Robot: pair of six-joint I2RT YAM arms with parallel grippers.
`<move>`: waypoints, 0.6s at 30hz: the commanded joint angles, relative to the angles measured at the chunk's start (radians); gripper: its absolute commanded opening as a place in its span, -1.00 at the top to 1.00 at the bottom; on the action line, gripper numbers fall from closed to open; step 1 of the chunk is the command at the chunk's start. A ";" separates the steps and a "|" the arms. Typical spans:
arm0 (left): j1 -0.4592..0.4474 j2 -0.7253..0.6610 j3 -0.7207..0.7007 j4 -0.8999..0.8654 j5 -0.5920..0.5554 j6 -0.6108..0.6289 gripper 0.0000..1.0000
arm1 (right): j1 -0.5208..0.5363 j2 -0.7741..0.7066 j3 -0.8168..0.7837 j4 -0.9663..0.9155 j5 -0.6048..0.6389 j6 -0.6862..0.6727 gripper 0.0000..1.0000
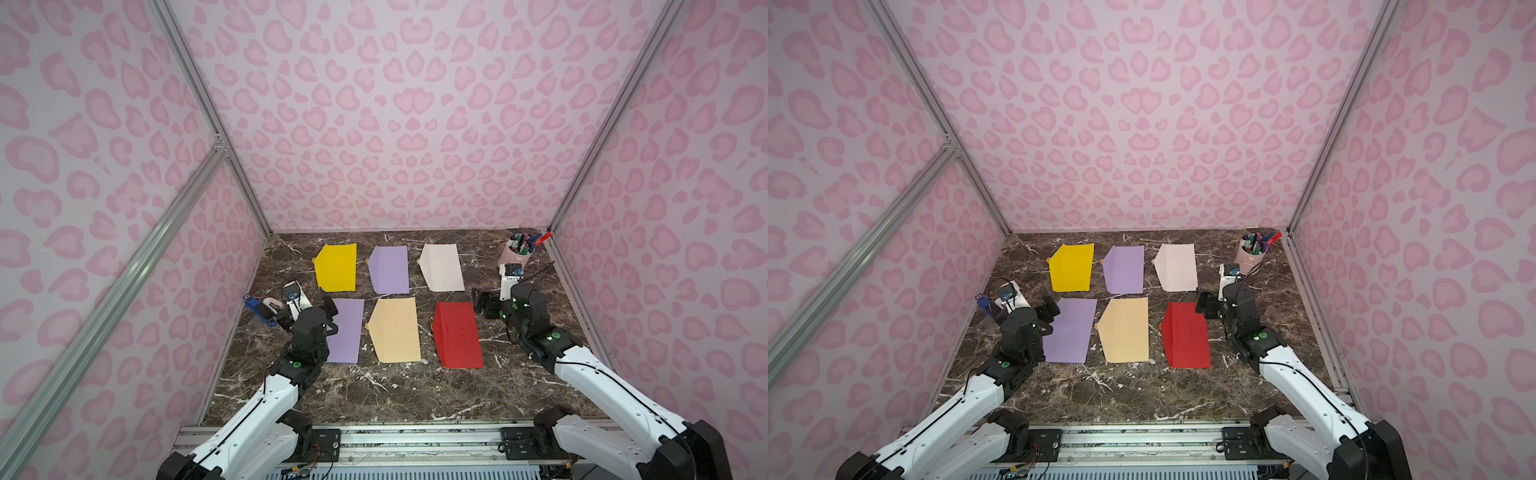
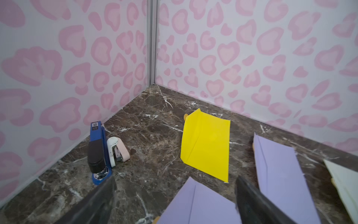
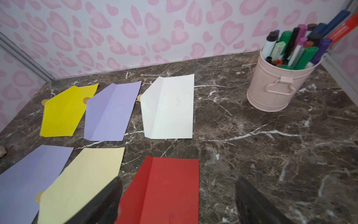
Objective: Open the envelope
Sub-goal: Reset both arms
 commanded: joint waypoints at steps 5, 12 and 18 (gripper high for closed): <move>0.186 0.311 0.024 0.321 0.212 0.208 -0.91 | -0.013 0.092 -0.126 0.307 0.119 -0.154 -0.83; 0.221 0.574 0.035 0.548 0.323 0.277 -0.93 | -0.062 0.115 -0.236 0.499 0.170 -0.249 -0.81; 0.232 0.588 -0.104 0.827 0.424 0.329 -0.90 | -0.203 0.126 -0.274 0.623 0.134 -0.225 -0.77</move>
